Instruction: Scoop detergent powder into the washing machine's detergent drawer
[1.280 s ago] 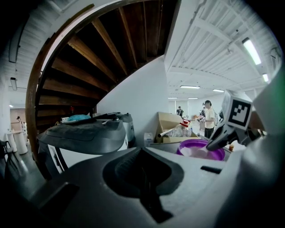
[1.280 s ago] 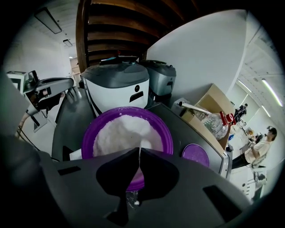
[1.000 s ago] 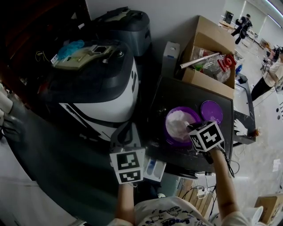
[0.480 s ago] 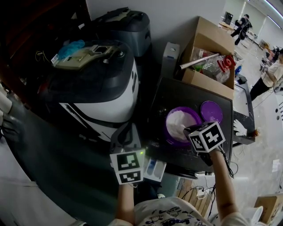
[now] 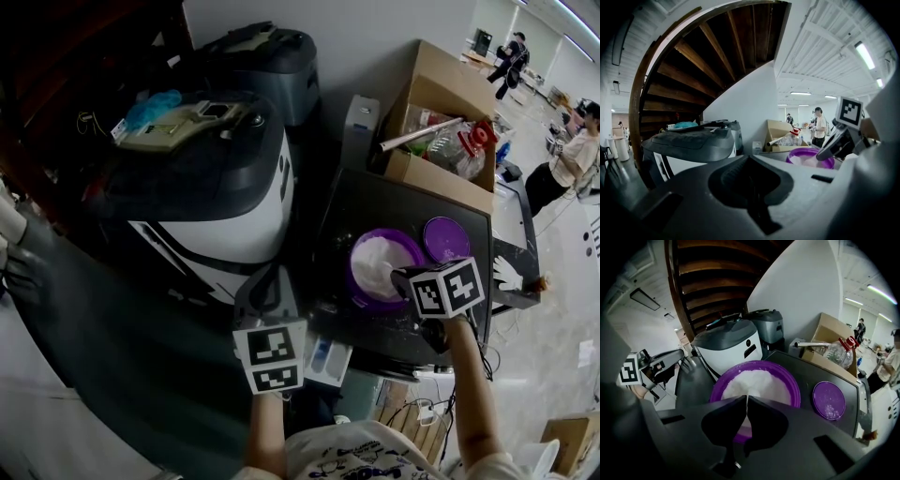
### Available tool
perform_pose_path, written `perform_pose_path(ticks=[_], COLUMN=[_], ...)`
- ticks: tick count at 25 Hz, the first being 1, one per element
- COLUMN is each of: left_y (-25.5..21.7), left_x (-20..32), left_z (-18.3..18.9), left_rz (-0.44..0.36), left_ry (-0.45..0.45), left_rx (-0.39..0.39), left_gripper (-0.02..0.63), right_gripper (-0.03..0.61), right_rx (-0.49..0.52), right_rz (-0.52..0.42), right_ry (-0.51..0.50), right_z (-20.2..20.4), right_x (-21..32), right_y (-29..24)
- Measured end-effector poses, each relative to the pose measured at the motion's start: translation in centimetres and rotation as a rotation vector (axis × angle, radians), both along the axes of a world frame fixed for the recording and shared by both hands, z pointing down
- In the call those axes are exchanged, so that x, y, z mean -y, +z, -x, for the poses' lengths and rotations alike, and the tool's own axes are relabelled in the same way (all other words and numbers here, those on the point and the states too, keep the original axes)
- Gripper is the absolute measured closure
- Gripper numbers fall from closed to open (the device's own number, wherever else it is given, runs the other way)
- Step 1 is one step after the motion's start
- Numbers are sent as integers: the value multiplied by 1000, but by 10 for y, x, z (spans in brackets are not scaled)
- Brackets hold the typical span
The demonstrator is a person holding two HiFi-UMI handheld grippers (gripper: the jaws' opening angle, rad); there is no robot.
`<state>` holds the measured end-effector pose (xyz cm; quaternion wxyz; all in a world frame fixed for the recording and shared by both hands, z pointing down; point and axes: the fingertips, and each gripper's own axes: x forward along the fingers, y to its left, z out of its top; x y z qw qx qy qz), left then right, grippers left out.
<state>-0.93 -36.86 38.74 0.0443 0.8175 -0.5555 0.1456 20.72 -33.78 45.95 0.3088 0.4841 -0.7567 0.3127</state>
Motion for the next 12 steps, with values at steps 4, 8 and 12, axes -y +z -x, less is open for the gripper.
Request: perform_pose_path(ticks=[4, 8, 12], left_y=[-4, -8, -13], left_x=[-2, -3, -4], left_z=[1, 1, -2], left_rz=[-10, -20, -32], left_ry=[-5, -5, -1], left_rx=[-5, -6, -7], left_gripper=[611, 612, 611], right_gripper=[558, 558, 558], right_rx=[126, 279, 478], right_rz=[-26, -54, -93], right_ry=[63, 162, 296], right_z=[1, -2, -9], right_x=[2, 5, 9], right_y=[-11, -21, -30])
